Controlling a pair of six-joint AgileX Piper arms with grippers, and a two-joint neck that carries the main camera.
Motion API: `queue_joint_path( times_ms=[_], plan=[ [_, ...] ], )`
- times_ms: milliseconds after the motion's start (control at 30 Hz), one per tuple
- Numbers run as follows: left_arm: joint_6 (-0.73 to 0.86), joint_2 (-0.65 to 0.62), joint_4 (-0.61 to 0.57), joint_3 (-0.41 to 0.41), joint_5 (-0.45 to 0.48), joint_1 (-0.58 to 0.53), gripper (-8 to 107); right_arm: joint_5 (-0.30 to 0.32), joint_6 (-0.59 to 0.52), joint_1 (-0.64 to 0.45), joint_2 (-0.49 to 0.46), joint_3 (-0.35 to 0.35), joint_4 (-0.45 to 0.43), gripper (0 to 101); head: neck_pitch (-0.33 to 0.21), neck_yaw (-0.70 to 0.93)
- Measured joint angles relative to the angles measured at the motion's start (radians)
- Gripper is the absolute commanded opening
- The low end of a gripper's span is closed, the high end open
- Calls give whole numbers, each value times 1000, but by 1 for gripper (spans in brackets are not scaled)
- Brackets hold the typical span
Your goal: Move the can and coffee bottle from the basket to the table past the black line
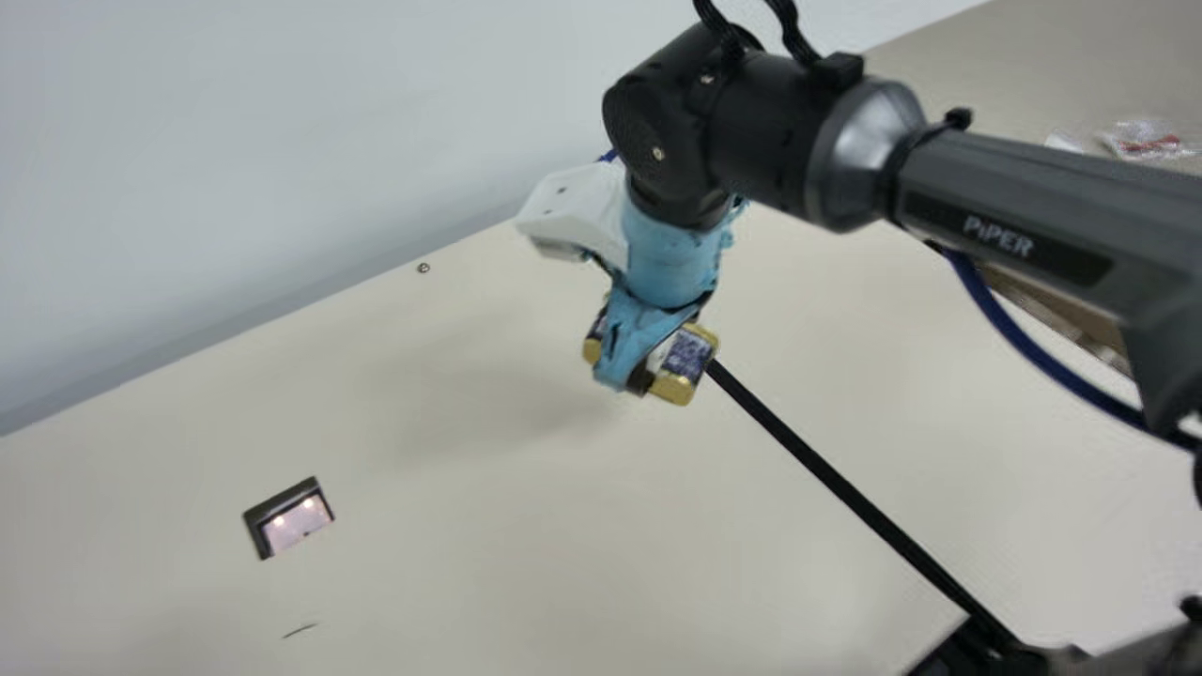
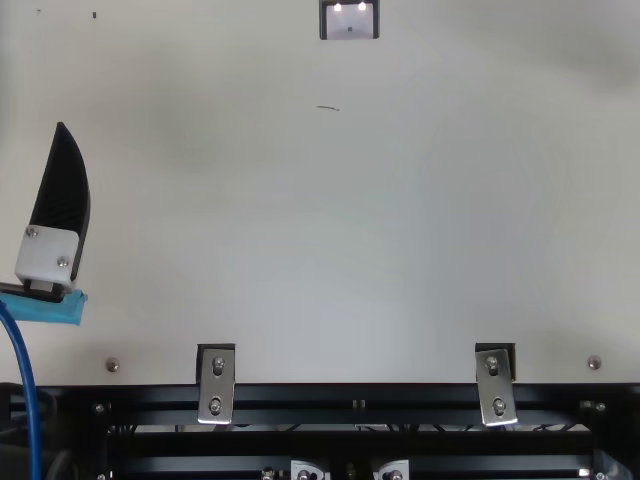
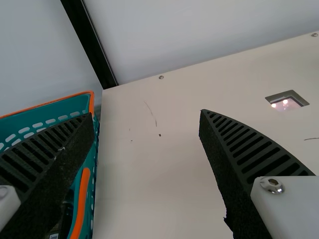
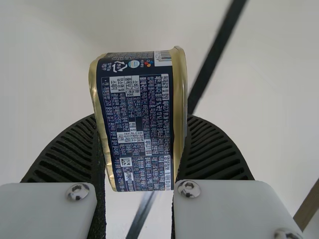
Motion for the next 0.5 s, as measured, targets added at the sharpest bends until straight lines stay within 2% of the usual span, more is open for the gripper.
queue_joint_path(
  times_ms=[267, 500],
  plan=[
    [0, 0, 0, 0, 0, 0, 90, -34, -50, -248, -21, 53, 10, 0, 0, -26],
    [0, 0, 0, 0, 0, 0, 90, -70, -72, -415, -14, 85, -4, 0, 0, -26]
  ],
)
